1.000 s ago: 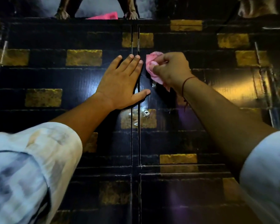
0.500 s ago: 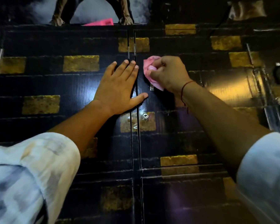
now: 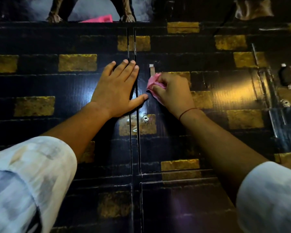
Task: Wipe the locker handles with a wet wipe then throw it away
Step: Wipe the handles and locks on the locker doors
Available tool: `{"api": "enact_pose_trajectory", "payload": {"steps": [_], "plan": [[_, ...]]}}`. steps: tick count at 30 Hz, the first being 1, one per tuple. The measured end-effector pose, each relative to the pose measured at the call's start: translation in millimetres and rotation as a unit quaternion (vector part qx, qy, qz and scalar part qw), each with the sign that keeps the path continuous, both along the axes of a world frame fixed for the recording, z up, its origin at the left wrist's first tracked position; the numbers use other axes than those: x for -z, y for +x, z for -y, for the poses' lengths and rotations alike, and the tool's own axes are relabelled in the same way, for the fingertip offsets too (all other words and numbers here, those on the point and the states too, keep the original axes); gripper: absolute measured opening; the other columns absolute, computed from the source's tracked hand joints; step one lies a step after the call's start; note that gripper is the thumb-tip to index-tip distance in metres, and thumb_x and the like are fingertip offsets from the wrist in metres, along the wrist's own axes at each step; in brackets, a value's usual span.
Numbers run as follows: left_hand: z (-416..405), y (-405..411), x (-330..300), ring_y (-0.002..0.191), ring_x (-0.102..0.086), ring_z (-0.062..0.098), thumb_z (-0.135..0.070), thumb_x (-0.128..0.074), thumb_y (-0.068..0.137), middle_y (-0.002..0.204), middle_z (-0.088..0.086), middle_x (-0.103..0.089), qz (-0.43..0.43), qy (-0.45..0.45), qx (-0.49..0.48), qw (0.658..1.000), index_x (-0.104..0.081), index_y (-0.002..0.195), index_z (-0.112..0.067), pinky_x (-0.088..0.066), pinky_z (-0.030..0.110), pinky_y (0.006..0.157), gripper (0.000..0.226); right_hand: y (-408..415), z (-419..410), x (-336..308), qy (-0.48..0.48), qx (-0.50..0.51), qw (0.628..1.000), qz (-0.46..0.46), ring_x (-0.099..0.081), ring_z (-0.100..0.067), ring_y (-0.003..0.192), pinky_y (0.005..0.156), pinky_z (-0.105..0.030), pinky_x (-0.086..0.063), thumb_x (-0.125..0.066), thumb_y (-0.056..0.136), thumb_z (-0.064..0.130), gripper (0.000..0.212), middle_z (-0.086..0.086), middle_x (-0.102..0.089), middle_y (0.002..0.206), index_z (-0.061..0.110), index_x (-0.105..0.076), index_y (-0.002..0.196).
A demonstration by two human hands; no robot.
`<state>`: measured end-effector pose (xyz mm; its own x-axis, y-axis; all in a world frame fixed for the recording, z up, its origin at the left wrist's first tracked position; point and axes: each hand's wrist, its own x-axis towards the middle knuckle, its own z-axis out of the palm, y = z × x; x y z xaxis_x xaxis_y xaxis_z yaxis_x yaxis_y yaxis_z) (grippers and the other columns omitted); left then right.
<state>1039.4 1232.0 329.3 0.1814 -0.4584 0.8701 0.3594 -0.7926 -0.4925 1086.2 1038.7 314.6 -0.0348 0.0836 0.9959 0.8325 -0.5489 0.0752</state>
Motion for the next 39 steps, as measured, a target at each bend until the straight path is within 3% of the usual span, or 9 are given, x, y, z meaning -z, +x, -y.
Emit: {"api": "enact_pose_trajectory", "payload": {"steps": [4, 6, 10, 13, 19, 25, 30, 34, 39], "plan": [[-0.3, 0.6, 0.4, 0.154, -0.025, 0.028, -0.078, -0.018, 0.093, 0.165, 0.014, -0.030, 0.003, 0.000, 0.004, 1.000, -0.030, 0.158, -0.005, -0.017, 0.051, 0.125, 0.099, -3.2, 3.4, -4.4, -0.029, 0.019, 0.999, -0.025, -0.060, -0.015, 0.082, 0.077, -0.029, -0.049, -0.066, 0.091, 0.021, 0.006, 0.003, -0.068, 0.089, 0.022, -0.068, 0.085], [-0.3, 1.5, 0.3, 0.154, -0.026, 0.028, -0.077, -0.020, 0.093, 0.165, 0.014, -0.031, 0.004, 0.002, 0.010, 1.000, -0.031, 0.158, -0.005, -0.017, 0.051, 0.125, 0.097, -5.9, 9.8, -12.5, -0.050, 0.038, 0.996, -0.067, -0.057, -0.018, 0.073, 0.068, -0.030, -0.045, -0.066, 0.091, 0.020, 0.016, -0.003, -0.064, 0.078, 0.019, -0.062, 0.076], [-1.7, 2.6, 0.8, 0.153, -0.027, 0.028, -0.076, -0.022, 0.093, 0.164, 0.013, -0.033, 0.010, 0.001, 0.019, 1.000, -0.034, 0.157, -0.005, -0.018, 0.050, 0.125, 0.096, -15.5, 11.3, -29.2, -0.024, -0.073, 0.984, -0.160, -0.059, -0.012, 0.053, 0.055, -0.027, -0.047, -0.057, 0.098, 0.022, 0.031, -0.008, -0.064, 0.064, 0.006, -0.063, 0.072], [-1.0, 2.6, 1.4, 0.153, -0.028, 0.028, -0.077, -0.021, 0.093, 0.164, 0.013, -0.033, 0.012, 0.001, 0.022, 1.000, -0.035, 0.157, -0.005, -0.018, 0.050, 0.124, 0.097, -17.4, 0.4, -51.1, 0.035, -0.114, 0.966, -0.228, -0.058, -0.021, 0.063, 0.055, -0.035, -0.046, -0.049, 0.100, 0.021, 0.030, -0.016, -0.061, 0.073, 0.004, -0.065, 0.080], [-0.3, 1.8, 0.8, 0.154, -0.026, 0.028, -0.077, -0.018, 0.093, 0.165, 0.013, -0.031, 0.006, -0.003, 0.010, 1.000, -0.033, 0.157, -0.006, -0.018, 0.051, 0.124, 0.097, -31.4, -0.6, -65.5, 0.026, -0.125, 0.940, -0.317, -0.052, -0.011, 0.061, 0.035, -0.015, -0.045, -0.057, 0.096, 0.016, 0.027, 0.002, -0.053, 0.075, 0.022, -0.047, 0.072], [1.2, -0.8, 1.8, 0.153, -0.027, 0.028, -0.077, -0.018, 0.093, 0.164, 0.013, -0.033, 0.006, -0.002, 0.006, 1.000, -0.034, 0.157, -0.005, -0.019, 0.050, 0.124, 0.097, -36.2, 7.3, -60.0, -0.011, -0.093, 0.937, -0.336, -0.048, -0.011, 0.058, 0.030, -0.012, -0.037, -0.056, 0.098, 0.018, 0.030, 0.001, -0.050, 0.073, 0.021, -0.045, 0.071], [0.8, -1.2, 2.1, 0.153, -0.028, 0.028, -0.076, -0.019, 0.093, 0.164, 0.014, -0.033, 0.002, 0.001, 0.011, 1.000, -0.034, 0.157, -0.005, -0.019, 0.050, 0.124, 0.097, -24.9, 3.7, -35.4, -0.007, -0.115, 0.949, -0.294, -0.058, -0.015, 0.077, 0.064, -0.021, -0.048, -0.057, 0.097, 0.017, 0.027, 0.002, -0.060, 0.074, 0.023, -0.057, 0.071], [0.7, -1.1, 2.2, 0.152, -0.029, 0.029, -0.076, -0.021, 0.094, 0.164, 0.015, -0.034, 0.001, 0.003, 0.010, 1.000, -0.035, 0.156, -0.004, -0.019, 0.050, 0.124, 0.096, -21.2, 4.7, -17.4, -0.009, -0.025, 0.982, -0.186, -0.061, -0.010, 0.066, 0.059, -0.023, -0.045, -0.058, 0.096, 0.018, 0.027, 0.002, -0.067, 0.067, 0.016, -0.071, 0.072], [0.3, -1.4, 2.7, 0.152, -0.030, 0.029, -0.076, -0.021, 0.094, 0.163, 0.015, -0.034, 0.002, 0.001, 0.015, 1.000, -0.035, 0.156, -0.004, -0.019, 0.050, 0.124, 0.097, -14.8, 12.5, -11.4, 0.000, 0.012, 0.990, -0.142, -0.064, -0.017, 0.076, 0.077, -0.036, -0.055, -0.062, 0.087, 0.007, 0.019, 0.000, -0.067, 0.075, 0.011, -0.072, 0.071]]}}
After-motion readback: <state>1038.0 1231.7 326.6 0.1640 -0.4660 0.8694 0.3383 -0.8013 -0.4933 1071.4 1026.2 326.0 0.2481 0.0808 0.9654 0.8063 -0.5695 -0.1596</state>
